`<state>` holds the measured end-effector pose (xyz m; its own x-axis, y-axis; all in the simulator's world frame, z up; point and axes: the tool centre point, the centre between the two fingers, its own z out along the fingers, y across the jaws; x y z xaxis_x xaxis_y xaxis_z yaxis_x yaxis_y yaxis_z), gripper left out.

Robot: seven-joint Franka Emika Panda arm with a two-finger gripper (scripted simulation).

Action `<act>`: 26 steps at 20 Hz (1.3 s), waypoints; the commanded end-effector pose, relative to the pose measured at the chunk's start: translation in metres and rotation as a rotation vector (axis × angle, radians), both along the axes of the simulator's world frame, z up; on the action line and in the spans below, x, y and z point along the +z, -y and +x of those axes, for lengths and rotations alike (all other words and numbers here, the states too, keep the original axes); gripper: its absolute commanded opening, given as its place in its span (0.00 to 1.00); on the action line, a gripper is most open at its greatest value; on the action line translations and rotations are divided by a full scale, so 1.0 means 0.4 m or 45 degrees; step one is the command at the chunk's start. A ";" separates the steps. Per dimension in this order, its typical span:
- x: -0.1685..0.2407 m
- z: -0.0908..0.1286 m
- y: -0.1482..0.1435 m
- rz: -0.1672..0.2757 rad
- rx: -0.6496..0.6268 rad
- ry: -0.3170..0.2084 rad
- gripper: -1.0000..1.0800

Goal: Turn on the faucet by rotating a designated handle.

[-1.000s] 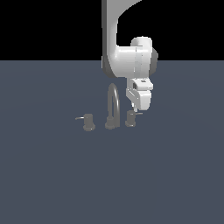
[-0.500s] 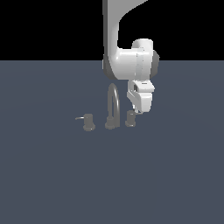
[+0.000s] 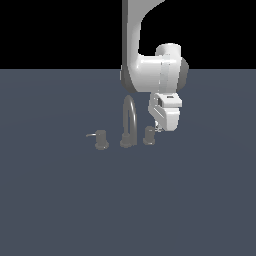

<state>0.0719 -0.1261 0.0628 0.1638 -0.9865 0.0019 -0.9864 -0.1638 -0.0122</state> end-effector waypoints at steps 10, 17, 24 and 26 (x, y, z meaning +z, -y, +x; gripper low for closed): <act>0.001 -0.092 0.006 0.000 -0.005 -0.013 0.00; -0.001 -0.105 -0.002 -0.004 -0.010 0.001 0.00; 0.000 -0.155 -0.049 -0.001 -0.008 -0.011 0.00; 0.000 -0.170 -0.062 0.000 -0.008 -0.014 0.00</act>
<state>0.0079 -0.1249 0.0630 0.1283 -0.9917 0.0113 -0.9917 -0.1284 -0.0064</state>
